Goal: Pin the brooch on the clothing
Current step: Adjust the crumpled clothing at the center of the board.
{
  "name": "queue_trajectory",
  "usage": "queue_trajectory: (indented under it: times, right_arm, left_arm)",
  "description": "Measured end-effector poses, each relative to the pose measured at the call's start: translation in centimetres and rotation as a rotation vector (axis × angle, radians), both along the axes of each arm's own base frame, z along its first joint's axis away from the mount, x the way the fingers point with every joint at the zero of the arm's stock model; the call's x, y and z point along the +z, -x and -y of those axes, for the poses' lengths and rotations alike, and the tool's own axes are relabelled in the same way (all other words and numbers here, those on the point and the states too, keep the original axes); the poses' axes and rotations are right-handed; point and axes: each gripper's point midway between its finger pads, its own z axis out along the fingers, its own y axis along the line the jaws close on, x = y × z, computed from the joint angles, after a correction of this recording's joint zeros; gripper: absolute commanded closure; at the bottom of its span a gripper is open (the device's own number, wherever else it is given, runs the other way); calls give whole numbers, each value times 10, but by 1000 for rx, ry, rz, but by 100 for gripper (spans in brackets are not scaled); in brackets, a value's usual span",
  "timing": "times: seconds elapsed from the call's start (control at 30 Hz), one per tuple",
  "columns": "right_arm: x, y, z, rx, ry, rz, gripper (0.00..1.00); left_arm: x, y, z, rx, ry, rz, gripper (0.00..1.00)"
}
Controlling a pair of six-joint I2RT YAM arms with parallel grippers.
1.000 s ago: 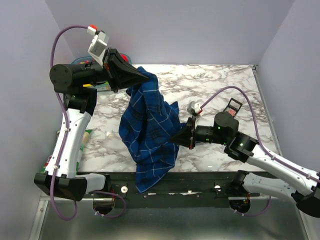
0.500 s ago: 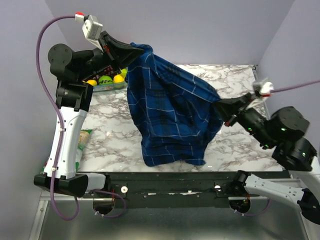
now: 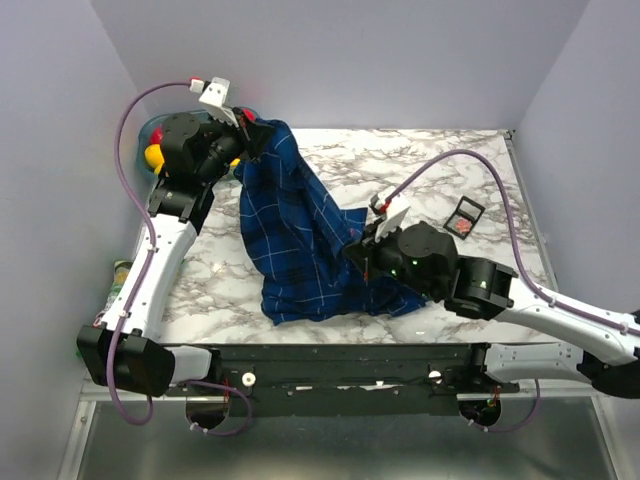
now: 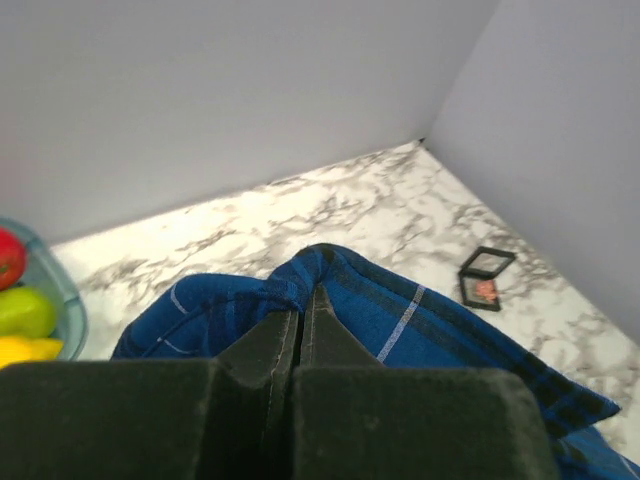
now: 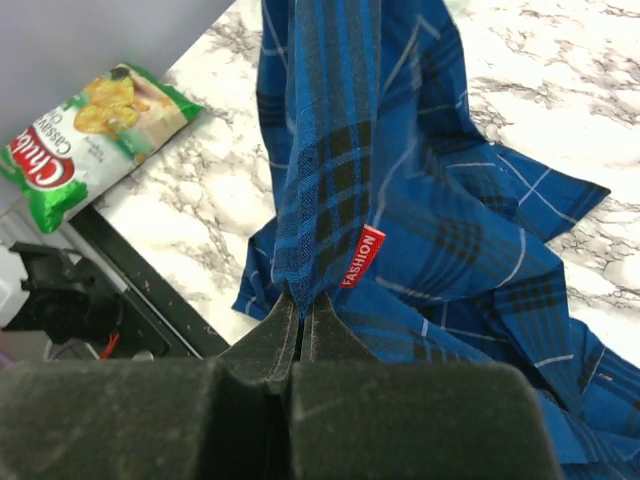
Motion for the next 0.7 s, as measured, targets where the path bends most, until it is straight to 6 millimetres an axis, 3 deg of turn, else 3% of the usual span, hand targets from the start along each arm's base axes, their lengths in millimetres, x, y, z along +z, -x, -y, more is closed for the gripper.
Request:
queue_trajectory:
  times: [0.07,0.17,0.3,0.4,0.5,0.53,0.6,0.63,0.7]
  right_arm:
    - [0,-3,-8,-38,18,-4,99]
    - [6,-2,-24,-64,32,10,99]
    - [10,18,-67,-28,51,36,99]
    - [-9,38,-111,23,71,19,96]
    - [-39,52,-150,59,92,-11,83]
    - [-48,55,-161,72,97,-20,69]
    - [-64,69,-178,130,109,-50,58]
    - [-69,79,-184,166,113,-57,46]
    - [-69,98,-192,238,104,-65,37]
  left_arm:
    - [-22,-7,-8,58,-27,-25,100]
    - [-39,-14,-18,124,-48,-47,100]
    - [-39,-16,-21,150,-41,-44,100]
    - [-34,-13,-19,140,-20,-43,100]
    - [-34,-8,-13,99,-4,-59,100]
    - [-36,-6,-10,82,0,-72,100]
    - [-36,-6,-9,76,4,-71,100]
    - [-35,-6,-10,73,11,-72,100]
    - [-33,-5,-12,62,25,-75,100]
